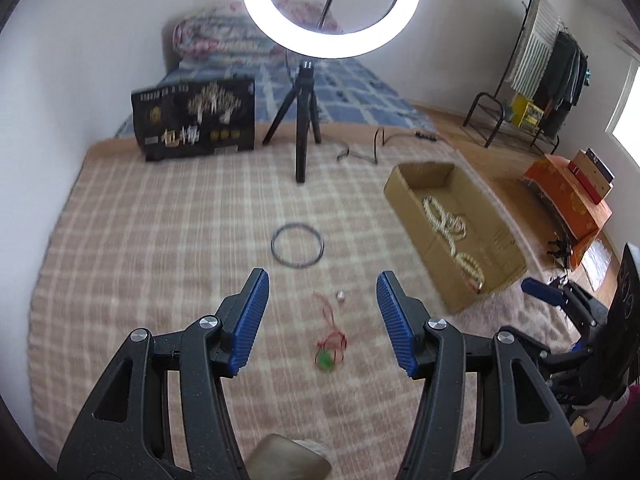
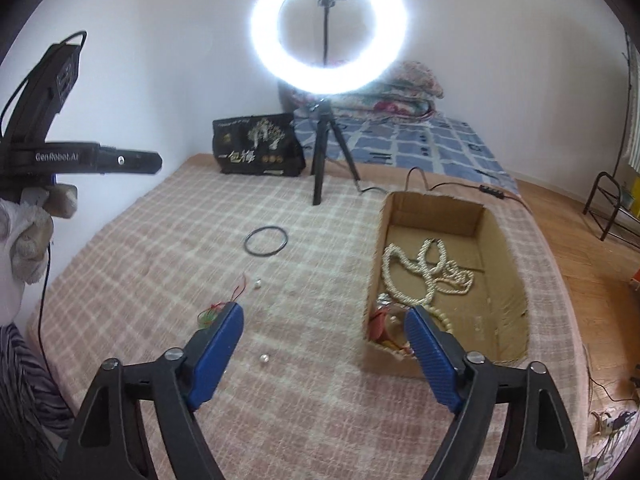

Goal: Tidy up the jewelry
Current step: 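Move the left tool to the red string pendant while the right tool approaches a loose white pearl, then close the left gripper on the red string pendant while the right gripper closes on the pearl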

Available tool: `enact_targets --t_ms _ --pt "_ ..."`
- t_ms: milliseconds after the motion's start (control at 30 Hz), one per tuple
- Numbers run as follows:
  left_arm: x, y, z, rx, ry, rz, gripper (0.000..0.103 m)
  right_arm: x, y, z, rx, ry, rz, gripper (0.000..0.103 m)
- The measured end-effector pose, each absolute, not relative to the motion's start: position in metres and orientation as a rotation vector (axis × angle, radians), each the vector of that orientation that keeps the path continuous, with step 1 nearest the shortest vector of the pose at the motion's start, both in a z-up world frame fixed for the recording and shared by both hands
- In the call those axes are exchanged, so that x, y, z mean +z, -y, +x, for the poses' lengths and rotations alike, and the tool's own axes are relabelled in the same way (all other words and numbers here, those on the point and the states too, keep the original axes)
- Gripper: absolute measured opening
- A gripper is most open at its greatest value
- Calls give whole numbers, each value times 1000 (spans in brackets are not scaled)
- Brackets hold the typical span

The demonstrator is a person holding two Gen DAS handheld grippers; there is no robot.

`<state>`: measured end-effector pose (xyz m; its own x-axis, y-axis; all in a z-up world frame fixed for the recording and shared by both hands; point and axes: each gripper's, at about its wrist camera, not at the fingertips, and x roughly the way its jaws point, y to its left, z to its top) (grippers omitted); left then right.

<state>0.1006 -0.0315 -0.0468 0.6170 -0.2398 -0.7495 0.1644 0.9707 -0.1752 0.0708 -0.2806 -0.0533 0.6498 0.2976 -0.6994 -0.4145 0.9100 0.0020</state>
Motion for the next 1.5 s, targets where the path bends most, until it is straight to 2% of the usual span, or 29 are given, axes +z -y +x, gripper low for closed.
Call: enact_targets --t_ms 233,400,633,833,967,1067,1433,1500 --pt "-95 39 98 -252 -1002 -74 58 -88 255 72 477 -883 -175 69" --pt "-128 40 102 -280 -1093 -135 58 -111 249 75 467 -961 -162 68" --pt "-154 53 106 -282 -1158 -152 58 -136 242 82 488 -1046 -146 48" --pt "-164 60 110 -277 -1177 -134 58 -150 231 87 504 -1084 -168 39" --pt "-172 62 116 -269 -1194 -134 57 -157 230 94 498 -1102 -157 37" --pt "-177 62 121 -259 -1204 -133 51 -159 228 97 499 -1105 -159 35" --pt "-193 66 127 -258 -1236 -120 50 -167 220 102 489 -1116 -190 34" --pt "-195 66 128 -248 -1239 -106 46 -168 219 103 488 -1115 -189 34"
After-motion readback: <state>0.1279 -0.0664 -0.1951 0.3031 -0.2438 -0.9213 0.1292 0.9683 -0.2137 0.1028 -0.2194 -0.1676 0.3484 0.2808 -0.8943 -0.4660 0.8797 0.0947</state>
